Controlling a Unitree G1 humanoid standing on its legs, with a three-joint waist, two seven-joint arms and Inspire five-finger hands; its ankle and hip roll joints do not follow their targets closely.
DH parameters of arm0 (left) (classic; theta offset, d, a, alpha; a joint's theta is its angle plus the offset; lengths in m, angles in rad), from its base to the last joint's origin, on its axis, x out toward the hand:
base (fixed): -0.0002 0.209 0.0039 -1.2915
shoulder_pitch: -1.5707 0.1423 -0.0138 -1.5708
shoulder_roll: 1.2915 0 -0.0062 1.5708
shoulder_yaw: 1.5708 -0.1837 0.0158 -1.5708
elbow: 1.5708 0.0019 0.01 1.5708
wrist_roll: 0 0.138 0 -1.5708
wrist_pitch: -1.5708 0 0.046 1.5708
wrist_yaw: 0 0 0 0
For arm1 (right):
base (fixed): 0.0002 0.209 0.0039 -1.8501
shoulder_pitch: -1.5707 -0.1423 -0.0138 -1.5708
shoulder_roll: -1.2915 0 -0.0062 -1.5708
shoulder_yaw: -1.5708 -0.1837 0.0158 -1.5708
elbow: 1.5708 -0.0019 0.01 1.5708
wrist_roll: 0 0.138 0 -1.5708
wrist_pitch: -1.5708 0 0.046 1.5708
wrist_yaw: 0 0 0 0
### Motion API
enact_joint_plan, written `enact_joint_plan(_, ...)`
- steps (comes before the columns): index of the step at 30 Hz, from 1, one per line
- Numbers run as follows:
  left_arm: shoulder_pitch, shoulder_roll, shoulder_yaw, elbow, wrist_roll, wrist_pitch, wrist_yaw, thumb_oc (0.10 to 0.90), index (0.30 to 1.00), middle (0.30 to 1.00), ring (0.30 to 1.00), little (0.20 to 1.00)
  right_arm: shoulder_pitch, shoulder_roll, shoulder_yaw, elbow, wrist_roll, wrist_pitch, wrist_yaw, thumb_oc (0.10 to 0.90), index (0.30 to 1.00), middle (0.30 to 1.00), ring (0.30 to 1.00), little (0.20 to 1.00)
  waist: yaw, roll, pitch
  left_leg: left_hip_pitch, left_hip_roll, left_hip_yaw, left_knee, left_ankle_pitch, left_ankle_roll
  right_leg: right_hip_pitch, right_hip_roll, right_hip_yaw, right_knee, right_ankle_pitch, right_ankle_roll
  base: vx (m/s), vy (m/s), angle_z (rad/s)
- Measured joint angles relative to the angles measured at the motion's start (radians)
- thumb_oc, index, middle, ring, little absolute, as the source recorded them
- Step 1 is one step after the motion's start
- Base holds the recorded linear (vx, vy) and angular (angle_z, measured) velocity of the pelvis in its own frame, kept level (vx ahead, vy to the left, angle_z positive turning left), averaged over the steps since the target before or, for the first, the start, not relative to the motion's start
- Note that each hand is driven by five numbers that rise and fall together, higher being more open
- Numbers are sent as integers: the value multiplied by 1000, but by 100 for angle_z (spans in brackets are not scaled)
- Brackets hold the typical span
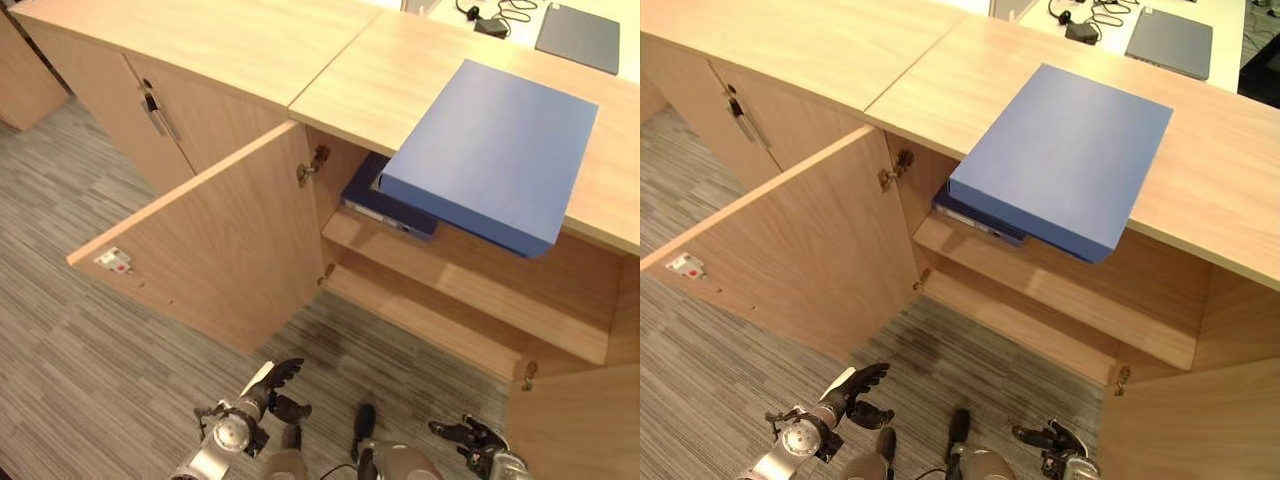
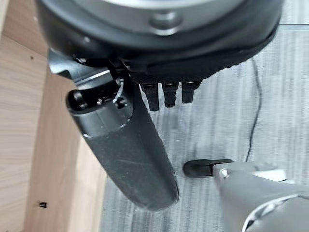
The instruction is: Put the empty folder in the office cabinet
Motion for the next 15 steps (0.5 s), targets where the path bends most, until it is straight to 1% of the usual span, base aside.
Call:
enact_joint_plan(1, 2, 1, 6, -7, -22, 3, -2, 800, 900, 900, 900, 900, -2, 2, 6, -1, -12, -5, 3, 800, 900, 900, 900, 900, 7, 51, 5, 2, 12, 12, -21, 49, 36, 8, 29, 13, 4, 5, 21, 121, 69, -103)
enact_joint_plan(2, -5, 0, 23, -12, -37, 10, 1, 800, 900, 900, 900, 900, 3, 19, 9, -1, -12, -4, 3, 800, 900, 900, 900, 900, 0, 47, 5, 12, 8, 30, -28, 37, 43, 9, 23, 24, -1, -4, 38, 116, 86, -75)
enact_joint_plan(4, -6, 4, 49, -63, -75, 13, 0, 800, 900, 900, 900, 900, 25, 46, 8, 0, -12, 2, 9, 800, 900, 900, 900, 900, -5, 46, 5, 49, -8, 40, -65, 52, 63, 37, 4, 29, -15, 15, 68, 83, 70, -13)
enact_joint_plan(6, -1, -4, 76, -91, -148, 12, 2, 800, 900, 900, 900, 900, 45, 67, -3, 3, -11, 18, 11, 800, 900, 900, 900, 900, -15, 46, 0, 92, -19, 53, -100, 60, 75, 59, -6, 43, -20, 21, 86, 69, 57, -19)
enact_joint_plan(7, 4, -11, 91, -96, -227, 12, 1, 800, 900, 900, 900, 900, 46, 67, 0, 1, -13, 19, 13, 800, 900, 900, 900, 900, -23, 47, -13, 110, -23, 74, -112, 62, 77, 73, -9, 57, -36, 29, 99, 66, 52, -34)
enact_joint_plan(9, 5, -20, 100, -103, -282, 16, 1, 800, 900, 900, 900, 900, 46, 76, 9, -1, -15, 20, 13, 800, 900, 900, 900, 900, -40, 42, -33, 126, -25, 82, -118, 58, 82, 97, -11, 60, -65, 37, 106, 81, 79, -24)
enact_joint_plan(10, 33, -35, 102, -118, -315, 22, -1, 800, 900, 900, 900, 900, 64, 83, 19, -2, -16, 22, 15, 800, 900, 900, 900, 900, -45, 43, -77, 148, -25, 96, -118, 51, 89, 131, -7, 81, -102, 47, 102, 102, 92, -20)
enact_joint_plan(11, 39, -34, 102, -172, -357, 56, 1, 800, 900, 900, 900, 900, 63, 84, 41, -10, -18, 23, 15, 800, 900, 900, 900, 900, -49, 45, -85, 168, -22, 99, -118, 45, 88, 148, -4, 85, -108, 52, 98, 104, 78, -22)
enact_joint_plan(13, 41, -36, 106, -296, -435, 52, 2, 800, 900, 900, 900, 900, 65, 85, 45, -21, -45, 24, 17, 800, 900, 900, 900, 900, -47, 47, -91, 178, -20, 101, -118, 43, 87, 159, -1, 89, -106, 51, 99, 64, 39, -5)
enact_joint_plan(14, 34, -37, 107, -325, -451, 52, 3, 800, 900, 900, 900, 900, 65, 85, 46, -24, -52, 25, 18, 800, 900, 900, 900, 900, -46, 47, -94, 179, -20, 101, -118, 42, 87, 159, -1, 90, -106, 51, 99, 40, 24, -3)
enact_joint_plan(15, 29, -34, 111, -396, -466, 50, 15, 800, 900, 900, 900, 900, 65, 87, 47, -35, -53, 26, 20, 800, 900, 900, 900, 900, -47, 46, -98, 180, -19, 104, -118, 43, 87, 160, 0, 96, -106, 51, 99, 29, 16, -6)
